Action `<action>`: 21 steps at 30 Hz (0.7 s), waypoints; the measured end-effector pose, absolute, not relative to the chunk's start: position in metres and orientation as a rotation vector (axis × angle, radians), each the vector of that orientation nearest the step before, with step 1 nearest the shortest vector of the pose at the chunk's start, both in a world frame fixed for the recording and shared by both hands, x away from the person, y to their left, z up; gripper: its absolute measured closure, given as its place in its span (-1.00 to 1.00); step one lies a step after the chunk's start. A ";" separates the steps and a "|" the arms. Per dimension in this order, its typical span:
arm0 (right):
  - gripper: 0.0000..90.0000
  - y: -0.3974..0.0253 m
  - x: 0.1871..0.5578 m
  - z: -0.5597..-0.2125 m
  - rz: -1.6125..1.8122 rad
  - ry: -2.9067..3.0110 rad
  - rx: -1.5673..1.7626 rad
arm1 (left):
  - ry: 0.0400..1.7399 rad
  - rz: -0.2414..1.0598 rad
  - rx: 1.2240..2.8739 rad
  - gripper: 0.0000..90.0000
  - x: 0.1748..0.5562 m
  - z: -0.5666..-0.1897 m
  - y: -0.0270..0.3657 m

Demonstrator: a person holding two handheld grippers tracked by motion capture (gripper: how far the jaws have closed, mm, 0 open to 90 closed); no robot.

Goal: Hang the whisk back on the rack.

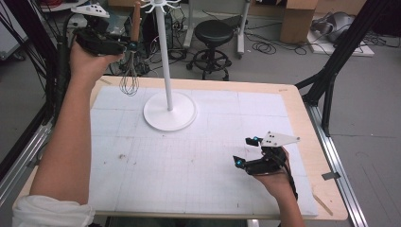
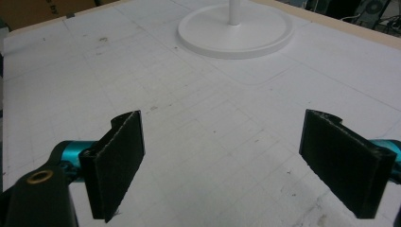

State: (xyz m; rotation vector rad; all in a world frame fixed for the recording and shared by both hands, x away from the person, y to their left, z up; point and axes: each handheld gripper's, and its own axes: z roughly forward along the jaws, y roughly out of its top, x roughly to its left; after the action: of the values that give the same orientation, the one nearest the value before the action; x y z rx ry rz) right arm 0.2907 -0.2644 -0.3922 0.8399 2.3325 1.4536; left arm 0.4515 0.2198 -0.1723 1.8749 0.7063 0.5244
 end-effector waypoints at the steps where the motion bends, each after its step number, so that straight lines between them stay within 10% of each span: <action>1: -0.70 -0.264 0.291 -0.392 1.453 2.333 0.838 | 0.706 0.526 1.876 0.57 0.452 -0.172 0.219; 21: -0.70 -0.266 0.290 -0.391 1.457 2.324 0.832 | 0.732 0.511 1.894 0.53 0.457 -0.175 0.216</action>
State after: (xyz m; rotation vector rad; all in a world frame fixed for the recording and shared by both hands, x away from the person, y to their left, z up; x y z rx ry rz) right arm 0.2897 -0.2665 -0.3912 0.8318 2.3235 1.4570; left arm 0.4567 0.2156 -0.1747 1.8936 0.7324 0.5110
